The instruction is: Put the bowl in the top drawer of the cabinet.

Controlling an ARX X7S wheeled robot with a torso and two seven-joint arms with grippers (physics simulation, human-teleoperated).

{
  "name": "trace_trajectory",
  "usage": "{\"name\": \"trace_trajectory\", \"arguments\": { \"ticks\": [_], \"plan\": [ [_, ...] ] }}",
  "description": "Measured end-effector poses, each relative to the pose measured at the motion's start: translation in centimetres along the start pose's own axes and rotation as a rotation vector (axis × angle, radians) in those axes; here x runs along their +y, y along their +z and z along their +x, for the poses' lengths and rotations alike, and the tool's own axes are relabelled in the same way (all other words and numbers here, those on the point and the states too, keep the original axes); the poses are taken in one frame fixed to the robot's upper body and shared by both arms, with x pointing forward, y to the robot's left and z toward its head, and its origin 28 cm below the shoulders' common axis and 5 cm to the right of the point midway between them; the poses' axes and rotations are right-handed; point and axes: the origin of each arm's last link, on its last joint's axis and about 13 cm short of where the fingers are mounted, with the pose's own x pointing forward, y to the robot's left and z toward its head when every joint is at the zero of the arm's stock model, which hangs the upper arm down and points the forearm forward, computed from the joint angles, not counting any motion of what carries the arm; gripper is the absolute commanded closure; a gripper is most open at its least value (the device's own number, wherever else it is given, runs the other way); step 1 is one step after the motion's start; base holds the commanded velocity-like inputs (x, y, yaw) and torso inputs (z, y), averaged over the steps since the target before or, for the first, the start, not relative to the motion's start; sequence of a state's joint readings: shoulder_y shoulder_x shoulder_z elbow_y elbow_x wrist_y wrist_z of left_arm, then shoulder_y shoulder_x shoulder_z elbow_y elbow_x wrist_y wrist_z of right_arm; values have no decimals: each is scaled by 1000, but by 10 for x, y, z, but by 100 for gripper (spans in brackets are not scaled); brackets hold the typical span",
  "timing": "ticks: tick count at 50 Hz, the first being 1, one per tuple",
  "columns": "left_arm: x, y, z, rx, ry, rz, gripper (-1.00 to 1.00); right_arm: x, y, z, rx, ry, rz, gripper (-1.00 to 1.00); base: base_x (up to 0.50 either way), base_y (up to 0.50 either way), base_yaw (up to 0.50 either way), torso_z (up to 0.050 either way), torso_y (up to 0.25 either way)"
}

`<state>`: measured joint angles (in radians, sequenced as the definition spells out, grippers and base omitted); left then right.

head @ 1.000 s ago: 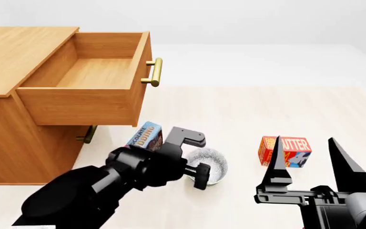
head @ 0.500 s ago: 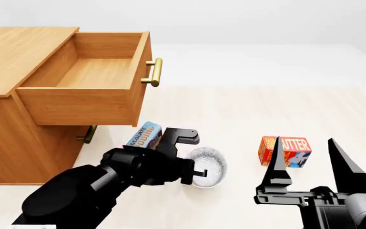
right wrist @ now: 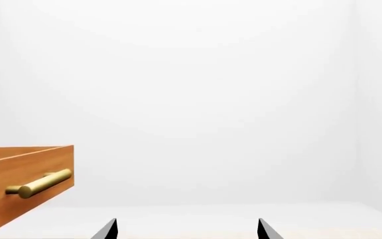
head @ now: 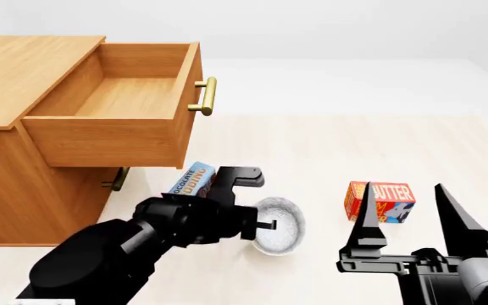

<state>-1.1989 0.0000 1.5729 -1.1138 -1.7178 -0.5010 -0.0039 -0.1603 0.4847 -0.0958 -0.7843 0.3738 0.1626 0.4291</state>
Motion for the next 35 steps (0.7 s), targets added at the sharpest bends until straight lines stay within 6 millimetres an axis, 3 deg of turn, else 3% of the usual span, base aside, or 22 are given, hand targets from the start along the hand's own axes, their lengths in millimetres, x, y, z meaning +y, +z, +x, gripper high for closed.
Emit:
{"name": "trace_trajectory", "arguments": {
  "ticks": [25, 35],
  "plan": [
    [-11, 14, -5, -63, -50, 54, 100, 1, -1, -1, 3, 5, 0, -100, 0, 0, 0, 0, 0],
    [-25, 27, -27, -116, -85, 80, 100, 1, -1, -1, 1, 8, 0, -100, 0, 0, 0, 0, 0]
  ]
}}
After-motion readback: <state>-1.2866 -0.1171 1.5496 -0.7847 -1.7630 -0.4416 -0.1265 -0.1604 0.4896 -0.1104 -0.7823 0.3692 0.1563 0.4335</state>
